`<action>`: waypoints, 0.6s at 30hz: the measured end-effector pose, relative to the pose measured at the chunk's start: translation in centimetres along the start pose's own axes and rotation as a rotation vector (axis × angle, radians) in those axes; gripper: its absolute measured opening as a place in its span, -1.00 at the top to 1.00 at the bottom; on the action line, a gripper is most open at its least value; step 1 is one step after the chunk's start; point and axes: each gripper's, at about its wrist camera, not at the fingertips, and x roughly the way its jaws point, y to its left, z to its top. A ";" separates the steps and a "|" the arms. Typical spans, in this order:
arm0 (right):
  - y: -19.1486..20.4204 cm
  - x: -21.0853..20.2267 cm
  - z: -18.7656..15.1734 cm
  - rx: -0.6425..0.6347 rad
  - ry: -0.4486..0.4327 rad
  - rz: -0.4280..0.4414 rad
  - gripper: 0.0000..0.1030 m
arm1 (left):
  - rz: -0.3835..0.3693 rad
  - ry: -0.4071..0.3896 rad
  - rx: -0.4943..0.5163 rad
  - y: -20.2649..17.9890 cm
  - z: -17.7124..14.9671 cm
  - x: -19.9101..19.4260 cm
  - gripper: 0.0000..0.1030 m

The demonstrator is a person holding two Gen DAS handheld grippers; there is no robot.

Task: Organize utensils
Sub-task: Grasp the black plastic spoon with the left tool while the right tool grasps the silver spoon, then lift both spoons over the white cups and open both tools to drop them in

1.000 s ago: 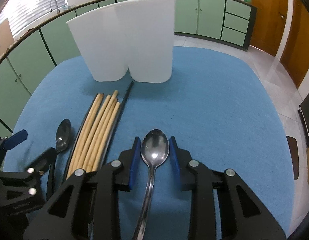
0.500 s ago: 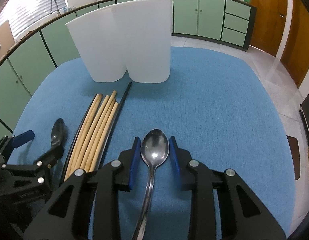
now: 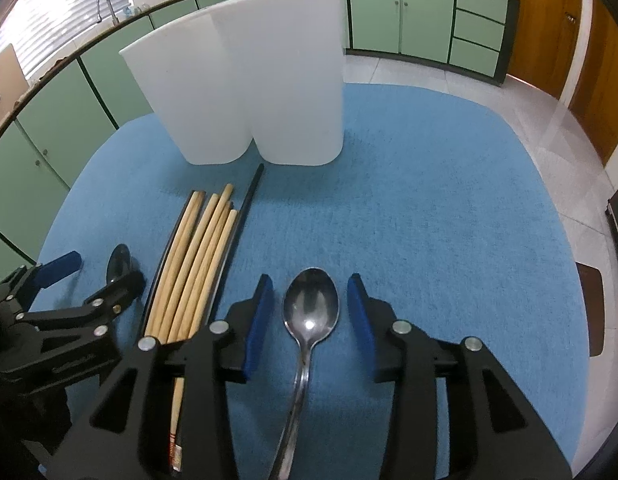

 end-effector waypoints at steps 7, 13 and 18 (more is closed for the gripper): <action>-0.1 0.5 0.6 -0.011 0.004 -0.002 0.47 | -0.057 -0.033 0.007 0.4 0.8 -0.2 0.31; -0.9 -1.1 -0.3 -0.004 -0.090 0.026 0.47 | -0.155 -0.095 0.008 0.6 0.8 -1.6 0.32; -1.5 -4.6 -0.7 -0.023 -0.270 0.079 0.47 | -0.189 -0.366 0.047 1.0 0.2 -6.0 0.32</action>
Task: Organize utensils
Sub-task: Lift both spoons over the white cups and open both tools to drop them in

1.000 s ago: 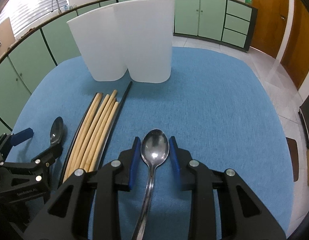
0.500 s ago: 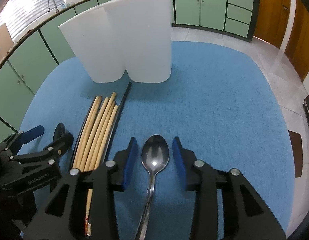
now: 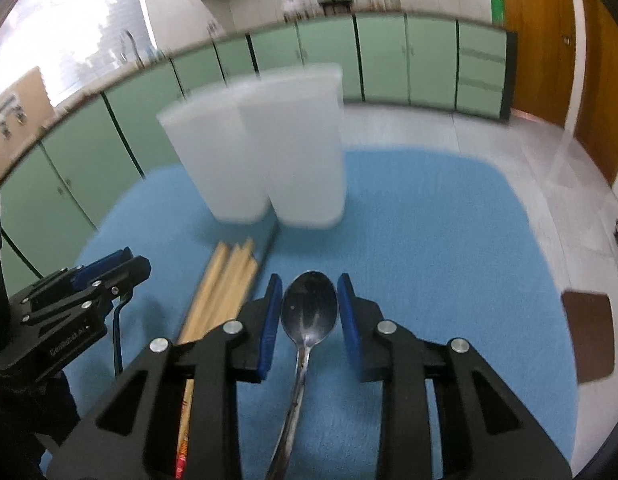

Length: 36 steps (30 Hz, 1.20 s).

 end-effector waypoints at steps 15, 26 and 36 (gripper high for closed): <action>-3.0 -6.5 8.9 0.028 -0.304 0.086 0.47 | 0.031 -0.396 0.059 -0.8 7.7 -4.1 0.32; -4.6 -4.4 17.9 -0.001 -0.381 0.022 0.48 | 0.083 -0.505 0.084 -2.3 16.7 1.5 0.32; -4.3 2.5 18.2 0.024 -0.307 -0.044 0.47 | 0.122 -0.432 0.059 -2.1 16.4 7.1 0.31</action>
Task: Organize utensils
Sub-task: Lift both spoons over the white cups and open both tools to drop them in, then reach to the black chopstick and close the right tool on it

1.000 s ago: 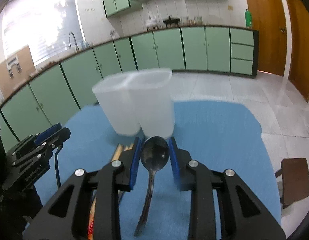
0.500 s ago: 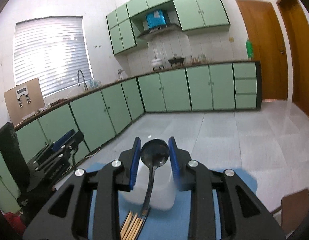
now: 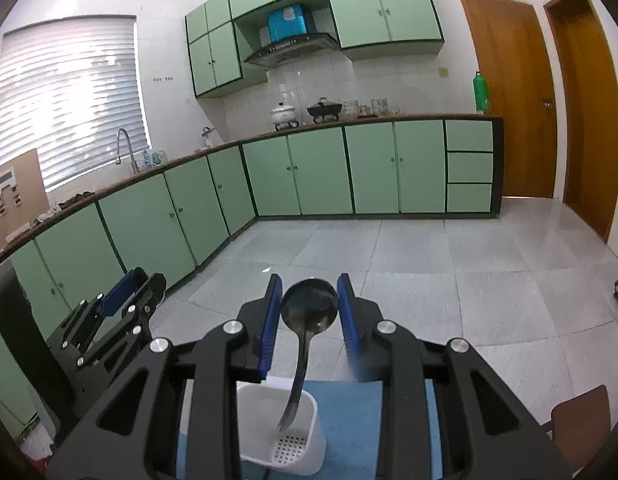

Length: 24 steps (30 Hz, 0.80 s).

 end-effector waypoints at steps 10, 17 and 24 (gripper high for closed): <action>0.9 1.4 -2.4 -0.023 0.073 -0.007 0.12 | -0.032 0.054 -0.047 1.1 -2.0 -1.2 0.09; -0.3 -4.0 -5.3 0.002 0.065 -0.020 -0.33 | -0.029 0.074 -0.048 2.1 -2.8 -7.6 -0.29; 0.3 -10.8 -14.4 0.035 0.190 0.003 -0.56 | -0.042 0.273 -0.071 2.7 -8.8 -15.4 -0.54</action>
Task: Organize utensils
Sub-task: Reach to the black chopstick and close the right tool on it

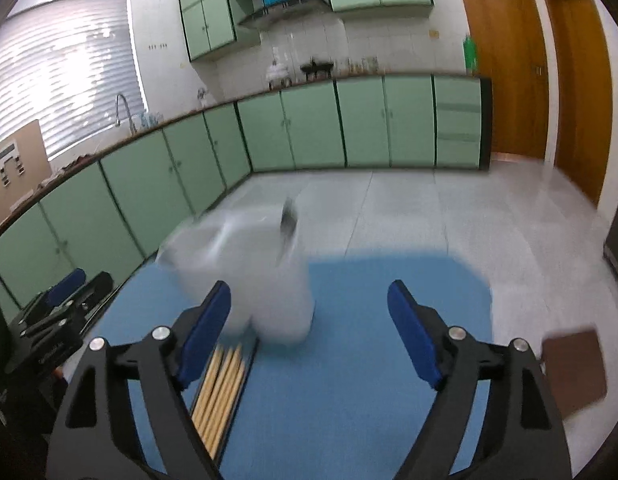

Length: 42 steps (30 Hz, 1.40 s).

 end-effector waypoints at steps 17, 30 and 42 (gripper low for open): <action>6.6 -4.2 -13.2 -0.039 0.263 0.009 -0.36 | 0.072 0.366 0.067 -0.3 -12.4 -6.1 -0.62; 9.0 -2.2 -14.3 -0.160 0.306 -0.053 -0.24 | 0.094 0.403 0.026 1.0 -13.1 -6.2 -0.65; 9.7 -0.9 -13.7 -0.141 0.291 -0.048 0.75 | 0.098 0.406 0.032 0.7 -13.1 -6.1 -0.67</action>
